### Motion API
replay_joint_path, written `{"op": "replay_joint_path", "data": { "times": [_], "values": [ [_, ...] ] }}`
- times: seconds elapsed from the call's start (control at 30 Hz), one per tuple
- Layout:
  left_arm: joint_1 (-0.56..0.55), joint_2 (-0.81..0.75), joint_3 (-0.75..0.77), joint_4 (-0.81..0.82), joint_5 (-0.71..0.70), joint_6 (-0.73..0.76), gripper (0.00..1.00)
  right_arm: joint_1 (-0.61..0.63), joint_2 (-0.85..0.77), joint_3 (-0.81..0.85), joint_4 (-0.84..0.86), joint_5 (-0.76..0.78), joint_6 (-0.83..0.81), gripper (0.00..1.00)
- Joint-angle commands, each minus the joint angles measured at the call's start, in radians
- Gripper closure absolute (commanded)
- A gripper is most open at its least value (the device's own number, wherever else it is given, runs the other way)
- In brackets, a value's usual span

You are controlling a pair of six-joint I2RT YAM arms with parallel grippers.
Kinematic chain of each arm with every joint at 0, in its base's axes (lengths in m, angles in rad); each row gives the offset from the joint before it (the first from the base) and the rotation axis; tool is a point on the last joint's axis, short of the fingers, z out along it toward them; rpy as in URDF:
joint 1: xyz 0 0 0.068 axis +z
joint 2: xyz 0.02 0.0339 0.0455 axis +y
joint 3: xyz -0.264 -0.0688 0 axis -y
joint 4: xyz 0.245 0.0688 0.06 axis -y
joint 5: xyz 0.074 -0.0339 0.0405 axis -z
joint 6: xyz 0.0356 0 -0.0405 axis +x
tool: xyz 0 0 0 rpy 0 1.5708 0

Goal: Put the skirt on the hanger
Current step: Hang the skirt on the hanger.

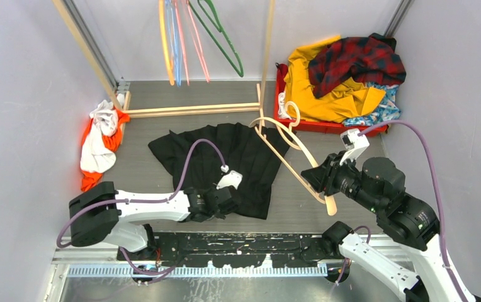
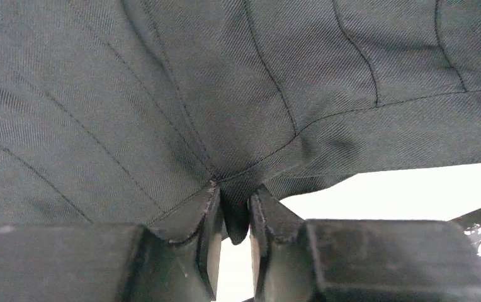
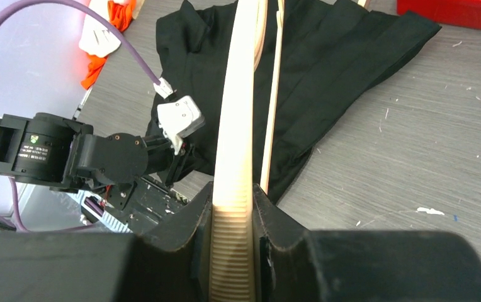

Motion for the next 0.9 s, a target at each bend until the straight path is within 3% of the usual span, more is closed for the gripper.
{"op": "replay_joint_path", "data": {
  "times": [0.0,0.1,0.13,0.57,0.73,0.87],
  "values": [
    [-0.003,0.023,0.084,0.030,-0.047,0.031,0.81,-0.002,-0.024,-0.001,0.024,-0.019,0.023,0.99],
    [0.009,0.033,0.131,-0.001,-0.050,0.038,0.99,-0.002,-0.039,-0.002,0.002,-0.034,0.033,0.99],
    [0.019,0.037,0.147,-0.015,-0.044,0.043,1.00,-0.001,-0.046,-0.002,-0.008,-0.038,0.035,0.99],
    [0.289,0.184,0.485,-0.201,0.189,0.142,1.00,-0.002,-0.115,0.121,-0.271,-0.152,0.072,0.99],
    [0.331,0.241,0.548,-0.206,0.245,0.168,1.00,-0.009,-0.138,0.187,-0.353,-0.286,0.080,0.99],
    [0.367,0.259,0.576,-0.202,0.277,0.177,1.00,-0.038,-0.157,0.122,-0.357,-0.399,0.086,0.99]
  ]
}}
